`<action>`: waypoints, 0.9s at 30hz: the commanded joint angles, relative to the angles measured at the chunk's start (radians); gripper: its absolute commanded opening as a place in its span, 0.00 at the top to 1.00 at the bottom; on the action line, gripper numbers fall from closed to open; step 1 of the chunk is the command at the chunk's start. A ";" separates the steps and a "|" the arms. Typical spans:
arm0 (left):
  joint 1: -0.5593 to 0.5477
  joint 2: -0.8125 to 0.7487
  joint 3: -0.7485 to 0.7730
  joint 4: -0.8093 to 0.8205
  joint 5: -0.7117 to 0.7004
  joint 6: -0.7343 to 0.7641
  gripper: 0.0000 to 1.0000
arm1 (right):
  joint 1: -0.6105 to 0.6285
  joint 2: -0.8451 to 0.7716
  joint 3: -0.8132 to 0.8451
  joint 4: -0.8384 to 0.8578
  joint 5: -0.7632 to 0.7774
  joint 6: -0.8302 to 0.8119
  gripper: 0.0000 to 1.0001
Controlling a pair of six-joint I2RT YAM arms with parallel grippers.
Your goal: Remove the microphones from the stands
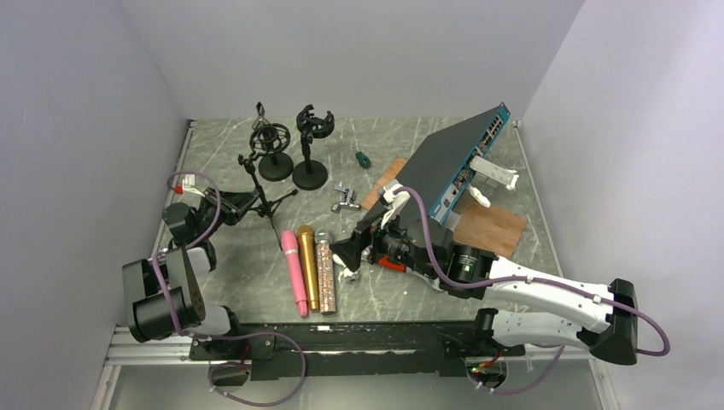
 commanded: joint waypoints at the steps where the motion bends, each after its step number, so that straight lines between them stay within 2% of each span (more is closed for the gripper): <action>1: 0.030 0.032 -0.089 0.148 -0.020 -0.243 1.00 | 0.003 0.003 0.018 0.043 0.021 -0.002 0.00; 3: 0.044 0.034 -0.124 0.177 -0.052 -0.336 1.00 | 0.003 0.009 0.020 0.043 0.020 -0.002 0.00; 8: 0.078 -0.021 -0.170 0.099 -0.135 -0.443 1.00 | 0.002 0.031 0.032 0.044 0.013 0.000 0.00; 11: 0.106 -0.099 -0.175 -0.017 -0.184 -0.422 1.00 | 0.003 0.037 0.036 0.040 0.011 0.000 0.00; 16: 0.119 -0.266 -0.131 -0.313 -0.297 -0.427 1.00 | 0.003 0.038 0.029 0.049 0.016 0.000 0.00; 19: 0.120 -0.310 -0.104 -0.427 -0.341 -0.491 1.00 | 0.003 0.050 0.036 0.049 0.010 -0.002 0.00; 24: 0.121 -0.240 -0.131 -0.423 -0.289 -0.631 1.00 | 0.003 0.063 0.047 0.045 0.000 0.000 0.00; 27: 0.121 -0.199 -0.200 -0.261 -0.276 -0.727 1.00 | 0.003 0.055 0.035 0.049 0.003 0.000 0.00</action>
